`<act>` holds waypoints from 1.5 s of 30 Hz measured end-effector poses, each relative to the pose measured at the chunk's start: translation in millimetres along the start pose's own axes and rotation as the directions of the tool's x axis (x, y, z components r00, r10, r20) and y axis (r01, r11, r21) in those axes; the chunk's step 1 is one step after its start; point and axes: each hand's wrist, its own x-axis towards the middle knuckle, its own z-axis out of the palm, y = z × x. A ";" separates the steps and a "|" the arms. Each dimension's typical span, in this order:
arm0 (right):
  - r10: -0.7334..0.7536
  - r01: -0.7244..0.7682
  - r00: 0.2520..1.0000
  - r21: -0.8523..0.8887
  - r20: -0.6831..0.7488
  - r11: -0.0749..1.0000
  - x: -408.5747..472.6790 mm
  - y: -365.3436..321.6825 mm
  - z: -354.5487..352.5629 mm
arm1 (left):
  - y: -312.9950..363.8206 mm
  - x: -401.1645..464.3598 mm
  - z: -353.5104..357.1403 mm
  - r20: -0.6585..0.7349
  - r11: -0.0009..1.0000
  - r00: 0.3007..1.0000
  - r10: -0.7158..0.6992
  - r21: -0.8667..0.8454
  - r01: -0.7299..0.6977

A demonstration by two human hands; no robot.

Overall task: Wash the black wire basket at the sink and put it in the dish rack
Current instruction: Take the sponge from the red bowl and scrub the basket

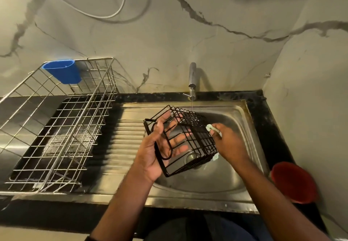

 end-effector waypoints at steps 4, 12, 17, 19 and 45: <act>-0.093 0.097 0.995 -0.103 0.038 0.990 -10.0 -6.5 6.4 | -3.0 1.5 2.5 -0.114 0.998 0.992 0.060 0.002 -0.060; -0.459 0.445 0.888 0.295 -0.022 0.846 -38.5 -63.9 2.2 | -6.7 5.3 -8.2 -0.191 0.994 0.975 0.113 0.029 -0.109; -0.513 0.482 0.858 0.354 -0.007 0.801 -26.5 -47.9 3.4 | -0.5 2.6 -8.4 -0.157 0.990 0.982 0.103 -0.077 -0.116; -0.391 0.387 0.920 0.245 -0.035 0.889 -8.2 -21.7 3.7 | 3.6 -1.1 -9.5 -0.141 0.988 0.984 0.111 -0.089 -0.124; -0.202 0.255 0.945 0.193 -0.257 0.947 -66.1 -26.0 -9.2 | 15.1 -6.0 24.1 -0.435 0.946 0.893 0.118 -0.224 -0.234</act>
